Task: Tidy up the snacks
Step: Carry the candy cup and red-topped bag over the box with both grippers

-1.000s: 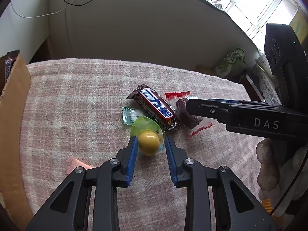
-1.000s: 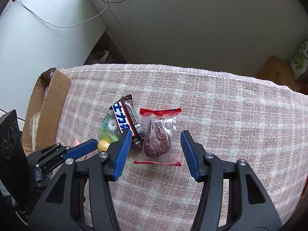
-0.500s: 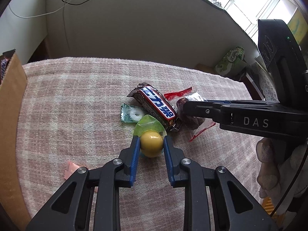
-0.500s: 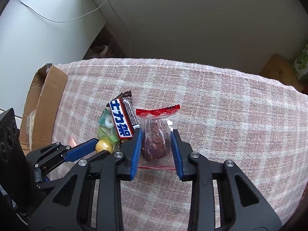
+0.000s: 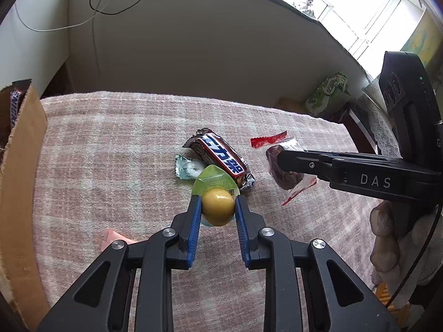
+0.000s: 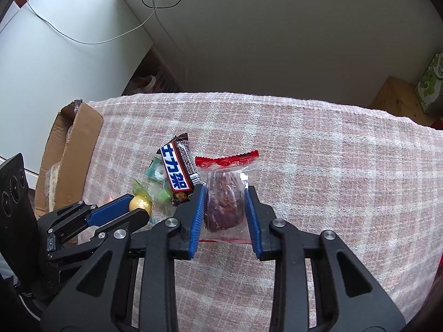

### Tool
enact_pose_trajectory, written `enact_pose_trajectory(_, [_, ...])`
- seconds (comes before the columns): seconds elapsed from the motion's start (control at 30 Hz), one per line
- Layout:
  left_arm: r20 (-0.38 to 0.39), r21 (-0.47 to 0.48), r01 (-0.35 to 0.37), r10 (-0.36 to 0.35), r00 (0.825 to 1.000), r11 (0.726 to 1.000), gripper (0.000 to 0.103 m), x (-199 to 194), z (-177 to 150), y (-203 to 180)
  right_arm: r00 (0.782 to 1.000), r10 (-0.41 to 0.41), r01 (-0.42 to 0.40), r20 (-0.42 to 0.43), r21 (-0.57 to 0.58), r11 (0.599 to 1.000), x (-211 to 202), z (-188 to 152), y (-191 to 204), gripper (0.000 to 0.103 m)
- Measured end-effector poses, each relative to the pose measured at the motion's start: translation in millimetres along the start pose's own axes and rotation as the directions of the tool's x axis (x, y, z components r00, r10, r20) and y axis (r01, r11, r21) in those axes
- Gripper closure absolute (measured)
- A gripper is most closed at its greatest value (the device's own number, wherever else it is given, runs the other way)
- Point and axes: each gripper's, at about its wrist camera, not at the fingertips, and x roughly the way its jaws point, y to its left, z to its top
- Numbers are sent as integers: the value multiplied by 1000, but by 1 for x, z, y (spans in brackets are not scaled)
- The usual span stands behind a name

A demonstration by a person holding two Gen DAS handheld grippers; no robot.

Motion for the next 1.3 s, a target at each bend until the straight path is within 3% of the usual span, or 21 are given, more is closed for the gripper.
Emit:
enact_pose_trajectory(0.5, [74, -9, -23, 24, 997, 1000, 80, -57, 1, 13, 997, 34, -32, 67, -35, 999, -36, -6, 31, 73])
enact_pose_trajectory(0.9, [144, -58, -73, 81, 986, 996, 80, -103, -8, 39, 989, 103, -87, 106, -142, 986, -55, 2, 99, 73])
enact_pose_trajectory(1.3, [199, -137, -143, 168, 965, 980, 80, -146, -20, 89, 980, 175, -147, 89, -258, 955, -43, 15, 179, 73])
